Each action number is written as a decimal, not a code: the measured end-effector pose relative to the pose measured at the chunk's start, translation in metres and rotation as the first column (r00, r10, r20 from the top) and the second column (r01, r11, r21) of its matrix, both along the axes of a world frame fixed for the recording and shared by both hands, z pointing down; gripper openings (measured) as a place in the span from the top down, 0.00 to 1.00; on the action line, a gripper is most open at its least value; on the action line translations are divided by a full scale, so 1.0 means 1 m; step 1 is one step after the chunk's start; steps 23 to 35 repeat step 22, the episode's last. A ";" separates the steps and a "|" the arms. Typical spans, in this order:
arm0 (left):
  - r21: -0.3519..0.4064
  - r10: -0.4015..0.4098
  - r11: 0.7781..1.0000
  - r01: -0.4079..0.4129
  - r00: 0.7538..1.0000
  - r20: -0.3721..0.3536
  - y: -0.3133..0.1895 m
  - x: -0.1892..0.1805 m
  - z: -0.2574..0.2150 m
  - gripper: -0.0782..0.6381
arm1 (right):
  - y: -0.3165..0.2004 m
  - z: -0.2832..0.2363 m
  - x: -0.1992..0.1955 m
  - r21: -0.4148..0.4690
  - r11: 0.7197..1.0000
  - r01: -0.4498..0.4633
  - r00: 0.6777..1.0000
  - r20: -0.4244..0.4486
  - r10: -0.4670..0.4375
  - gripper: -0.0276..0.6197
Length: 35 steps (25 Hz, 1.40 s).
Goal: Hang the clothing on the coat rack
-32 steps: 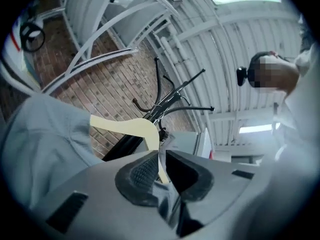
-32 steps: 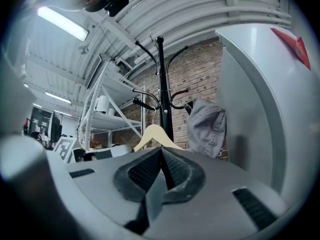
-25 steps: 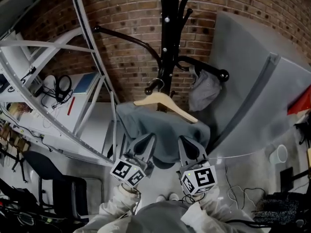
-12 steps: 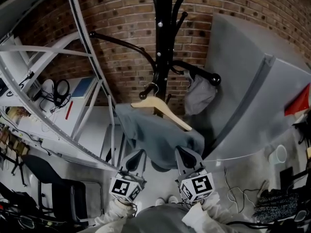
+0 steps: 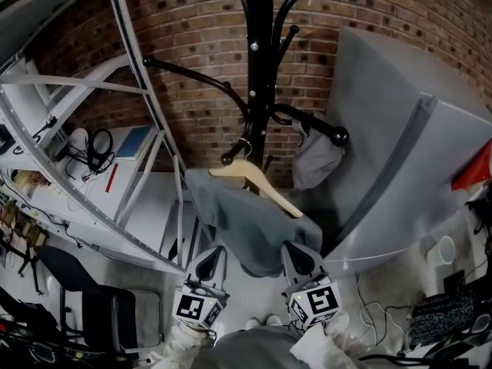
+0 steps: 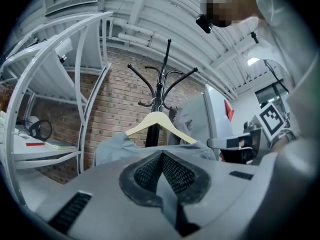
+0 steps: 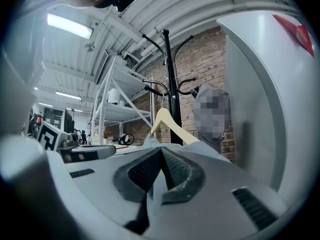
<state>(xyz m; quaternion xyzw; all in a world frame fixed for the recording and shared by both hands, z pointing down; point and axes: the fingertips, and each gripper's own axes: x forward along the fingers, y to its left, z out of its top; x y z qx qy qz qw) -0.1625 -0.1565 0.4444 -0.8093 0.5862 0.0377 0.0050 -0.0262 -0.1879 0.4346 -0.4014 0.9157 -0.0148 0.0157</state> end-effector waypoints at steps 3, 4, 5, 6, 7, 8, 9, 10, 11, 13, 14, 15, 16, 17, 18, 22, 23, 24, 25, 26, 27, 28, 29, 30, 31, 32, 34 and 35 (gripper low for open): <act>-0.002 0.007 1.000 -0.007 1.000 0.002 -0.002 0.001 0.004 0.88 | -0.001 0.000 0.000 0.001 1.000 0.001 1.000 0.000 -0.001 0.92; -0.006 0.011 1.000 -0.011 1.000 0.000 -0.002 0.001 0.005 0.88 | -0.002 0.001 0.000 0.000 1.000 0.001 1.000 0.000 -0.001 0.92; -0.011 0.013 1.000 -0.013 1.000 -0.006 -0.003 0.002 0.005 0.88 | -0.003 0.001 0.000 0.000 1.000 0.002 1.000 0.000 -0.002 0.92; -0.015 0.012 1.000 -0.012 1.000 -0.016 -0.005 0.004 0.001 0.88 | -0.004 0.001 0.000 0.000 1.000 0.003 1.000 0.000 -0.003 0.92; -0.017 0.010 1.000 -0.010 1.000 -0.023 -0.006 0.006 -0.004 0.88 | -0.005 0.001 0.000 0.001 1.000 0.005 1.000 0.001 -0.005 0.92; -0.015 0.007 1.000 -0.007 1.000 -0.021 -0.007 0.006 -0.004 0.88 | -0.005 0.001 0.000 0.002 1.000 0.007 1.000 0.003 -0.007 0.92; -0.008 0.005 1.000 -0.005 1.000 -0.009 -0.008 0.004 -0.001 0.88 | -0.006 0.000 -0.001 0.004 1.000 0.009 1.000 0.006 -0.009 0.92; -0.001 0.004 1.000 -0.004 1.000 0.004 -0.009 0.002 0.002 0.88 | -0.007 0.000 -0.001 0.007 1.000 0.010 1.000 0.008 -0.011 0.92; 0.004 0.002 1.000 -0.002 1.000 0.011 -0.010 0.001 0.004 0.88 | -0.007 0.000 -0.002 0.010 1.000 0.012 1.000 0.009 -0.012 0.92; 0.007 -0.006 1.000 0.006 1.000 0.010 -0.011 0.001 0.003 0.88 | -0.008 -0.001 -0.003 0.013 1.000 0.016 1.000 0.010 -0.016 0.92; 0.006 -0.012 1.000 0.012 1.000 0.007 -0.011 0.000 0.003 0.88 | -0.008 -0.001 -0.004 0.014 1.000 0.018 1.000 0.012 -0.018 0.92; 0.004 -0.017 1.000 0.017 1.000 0.005 -0.011 -0.001 0.003 0.88 | -0.008 -0.001 -0.004 0.014 1.000 0.020 1.000 0.014 -0.020 0.92; 0.002 -0.020 1.000 0.020 1.000 0.003 -0.011 -0.002 0.003 0.88 | -0.008 -0.002 -0.005 0.013 1.000 0.021 1.000 0.015 -0.021 0.92; -0.001 -0.023 1.000 0.023 1.000 0.000 -0.011 -0.002 0.004 0.88 | -0.009 -0.001 -0.005 0.011 1.000 0.022 1.000 0.015 -0.022 0.92; -0.003 -0.025 1.000 0.025 1.000 -0.003 -0.012 -0.003 0.005 0.88 | -0.009 -0.001 -0.005 0.009 1.000 0.023 1.000 0.015 -0.023 0.92; -0.007 -0.031 0.999 0.031 0.999 -0.014 -0.016 -0.006 0.013 0.88 | -0.013 0.000 -0.004 0.008 1.000 0.025 1.000 0.017 -0.025 0.92; -0.007 -0.031 0.999 0.031 0.999 -0.014 -0.016 -0.006 0.013 0.88 | -0.013 0.000 -0.004 0.008 1.000 0.025 1.000 0.017 -0.025 0.92; -0.007 -0.031 0.999 0.031 0.999 -0.014 -0.016 -0.006 0.013 0.88 | -0.013 0.000 -0.004 0.008 1.000 0.025 1.000 0.017 -0.025 0.92; -0.007 -0.031 0.999 0.031 0.999 -0.014 -0.016 -0.006 0.013 0.88 | -0.013 0.000 -0.004 0.008 1.000 0.025 1.000 0.017 -0.025 0.92; -0.007 -0.031 0.999 0.031 0.999 -0.014 -0.016 -0.006 0.013 0.88 | -0.013 0.000 -0.004 0.008 1.000 0.025 1.000 0.017 -0.025 0.92; -0.007 -0.031 0.999 0.031 0.999 -0.014 -0.016 -0.006 0.013 0.88 | -0.013 0.000 -0.004 0.008 1.000 0.025 1.000 0.017 -0.025 0.92; -0.007 -0.031 0.999 0.031 0.999 -0.014 -0.016 -0.006 0.013 0.88 | -0.013 0.000 -0.004 0.008 1.000 0.025 1.000 0.017 -0.025 0.92; -0.007 -0.031 0.999 0.031 0.999 -0.014 -0.016 -0.006 0.013 0.88 | -0.013 0.000 -0.004 0.008 1.000 0.025 1.000 0.017 -0.025 0.92; -0.007 -0.031 0.999 0.031 0.999 -0.014 -0.016 -0.006 0.013 0.88 | -0.013 0.000 -0.004 0.008 1.000 0.025 1.000 0.017 -0.025 0.92; -0.007 -0.031 0.999 0.031 0.999 -0.014 -0.016 -0.006 0.013 0.88 | -0.013 0.000 -0.004 0.008 1.000 0.025 1.000 0.017 -0.025 0.92; -0.007 -0.031 0.999 0.031 0.999 -0.014 -0.016 -0.006 0.013 0.88 | -0.013 0.000 -0.004 0.008 1.000 0.025 1.000 0.017 -0.025 0.92; -0.007 -0.031 0.999 0.031 0.999 -0.014 -0.016 -0.006 0.013 0.88 | -0.013 0.000 -0.004 0.008 1.000 0.025 1.000 0.017 -0.025 0.92; -0.007 -0.031 0.999 0.031 0.999 -0.014 -0.016 -0.006 0.013 0.88 | -0.013 0.000 -0.004 0.008 1.000 0.025 1.000 0.017 -0.025 0.92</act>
